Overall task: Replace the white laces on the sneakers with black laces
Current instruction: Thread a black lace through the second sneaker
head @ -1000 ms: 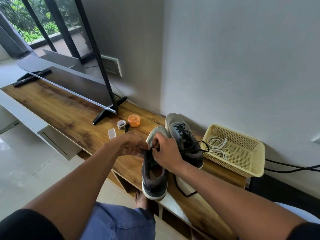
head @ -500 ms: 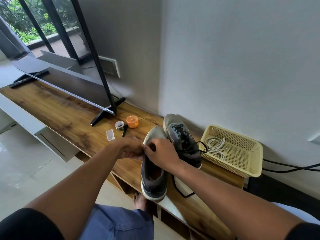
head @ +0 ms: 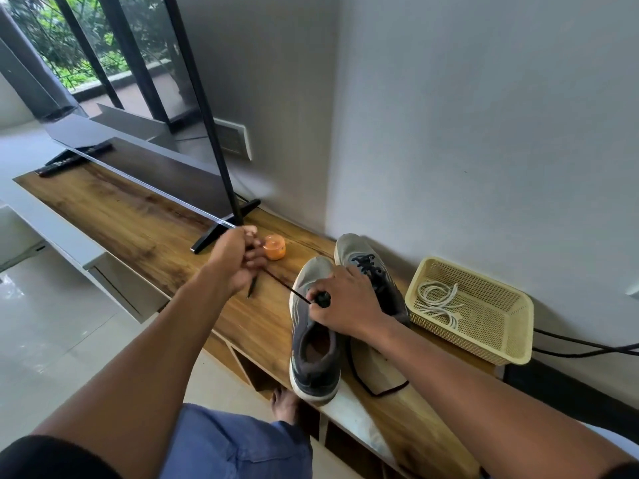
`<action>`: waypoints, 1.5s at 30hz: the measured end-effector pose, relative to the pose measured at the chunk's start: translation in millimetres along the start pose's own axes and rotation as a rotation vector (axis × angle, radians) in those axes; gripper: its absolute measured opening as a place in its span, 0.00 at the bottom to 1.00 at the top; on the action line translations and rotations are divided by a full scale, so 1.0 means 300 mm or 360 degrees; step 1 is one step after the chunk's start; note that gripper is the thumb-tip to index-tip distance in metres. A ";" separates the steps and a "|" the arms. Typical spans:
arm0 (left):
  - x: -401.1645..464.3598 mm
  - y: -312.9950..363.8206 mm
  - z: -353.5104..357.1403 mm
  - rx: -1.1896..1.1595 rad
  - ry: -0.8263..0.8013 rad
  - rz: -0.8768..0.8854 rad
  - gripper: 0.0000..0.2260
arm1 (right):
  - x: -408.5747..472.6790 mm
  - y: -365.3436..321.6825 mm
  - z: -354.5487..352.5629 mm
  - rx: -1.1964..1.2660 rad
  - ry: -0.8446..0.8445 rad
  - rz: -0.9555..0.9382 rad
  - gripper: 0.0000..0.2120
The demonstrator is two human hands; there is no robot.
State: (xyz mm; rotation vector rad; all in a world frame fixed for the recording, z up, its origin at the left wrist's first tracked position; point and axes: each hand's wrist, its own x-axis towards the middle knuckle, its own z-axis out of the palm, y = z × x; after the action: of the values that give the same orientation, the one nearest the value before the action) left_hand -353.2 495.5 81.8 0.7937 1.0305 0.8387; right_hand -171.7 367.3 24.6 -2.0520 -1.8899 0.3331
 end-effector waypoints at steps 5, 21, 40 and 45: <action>0.006 -0.048 -0.047 0.1801 -0.0274 0.0308 0.10 | -0.005 0.014 0.006 -0.0053 -0.0001 -0.0057 0.20; -0.032 0.049 -0.093 -0.0803 -0.0216 0.0303 0.16 | 0.034 0.049 -0.039 -0.0051 -0.0377 0.0034 0.34; 0.014 -0.147 0.037 0.2457 -0.0792 0.0379 0.07 | 0.044 0.115 -0.190 -0.0031 -0.0321 -0.0209 0.24; 0.019 -0.143 0.052 0.2333 -0.0818 0.0372 0.04 | 0.016 0.078 -0.165 -0.0593 -0.0299 -0.0207 0.37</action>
State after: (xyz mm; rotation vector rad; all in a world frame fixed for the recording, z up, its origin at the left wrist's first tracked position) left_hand -328.1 478.6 47.3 2.2468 0.9795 -0.1226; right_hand -130.7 366.4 61.1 -2.1724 -2.3355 0.1533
